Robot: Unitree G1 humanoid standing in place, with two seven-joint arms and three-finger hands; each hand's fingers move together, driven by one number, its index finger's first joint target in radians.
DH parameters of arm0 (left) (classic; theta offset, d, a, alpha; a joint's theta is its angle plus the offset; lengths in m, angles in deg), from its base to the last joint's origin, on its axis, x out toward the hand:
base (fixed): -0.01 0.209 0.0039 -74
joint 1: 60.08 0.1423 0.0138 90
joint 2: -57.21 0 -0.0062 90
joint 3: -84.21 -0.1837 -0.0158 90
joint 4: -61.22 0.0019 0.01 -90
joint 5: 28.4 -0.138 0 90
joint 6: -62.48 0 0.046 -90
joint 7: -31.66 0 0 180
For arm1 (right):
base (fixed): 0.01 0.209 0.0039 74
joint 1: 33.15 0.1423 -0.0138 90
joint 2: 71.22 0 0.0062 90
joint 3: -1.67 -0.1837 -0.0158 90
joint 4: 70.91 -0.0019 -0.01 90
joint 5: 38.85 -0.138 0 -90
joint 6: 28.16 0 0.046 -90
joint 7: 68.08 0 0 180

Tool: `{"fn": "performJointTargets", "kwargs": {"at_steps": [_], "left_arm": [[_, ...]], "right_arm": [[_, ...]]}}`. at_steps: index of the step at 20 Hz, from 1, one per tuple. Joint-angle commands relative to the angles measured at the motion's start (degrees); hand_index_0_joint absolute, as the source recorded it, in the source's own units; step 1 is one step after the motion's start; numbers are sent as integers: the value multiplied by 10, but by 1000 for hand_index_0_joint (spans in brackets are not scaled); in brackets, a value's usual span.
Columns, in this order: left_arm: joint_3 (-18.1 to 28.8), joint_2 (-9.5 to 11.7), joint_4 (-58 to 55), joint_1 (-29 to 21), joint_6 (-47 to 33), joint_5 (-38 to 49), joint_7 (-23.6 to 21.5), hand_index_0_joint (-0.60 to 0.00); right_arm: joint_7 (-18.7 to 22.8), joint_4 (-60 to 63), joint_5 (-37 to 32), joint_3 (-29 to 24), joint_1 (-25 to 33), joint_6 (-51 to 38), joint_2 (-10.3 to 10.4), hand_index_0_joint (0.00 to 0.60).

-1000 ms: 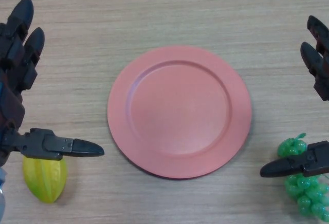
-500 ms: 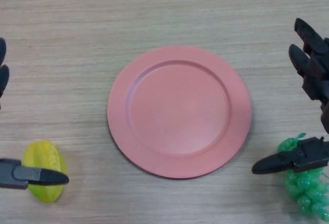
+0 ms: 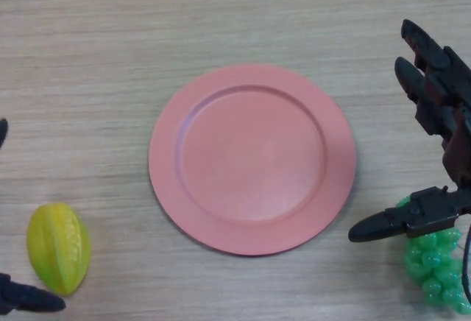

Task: Pick up the yellow starfruit and place it on the plate

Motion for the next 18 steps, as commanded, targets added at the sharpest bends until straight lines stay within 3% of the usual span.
{"fn": "performJointTargets", "kwargs": {"at_steps": [1, 4, 9, 13, 18], "left_arm": [[34, 26, -1, 0, -81, -34, -18, 0], [26, 34, 27, -7, -97, -42, -30, 0], [-29, 59, 93, -30, -145, -78, -101, 0], [-53, 64, 113, -34, -158, -98, -128, 0], [-51, 58, 107, -21, -148, -110, -126, 0]], "right_arm": [[25, -26, -25, -11, 14, -66, -13, 0], [23, -27, -28, -13, 15, -61, -14, 0], [23, -20, -31, -19, 9, -72, -14, 0], [24, -19, -32, -27, 8, -72, -16, 0], [23, -23, -28, -32, 1, -69, -17, 0]]}}
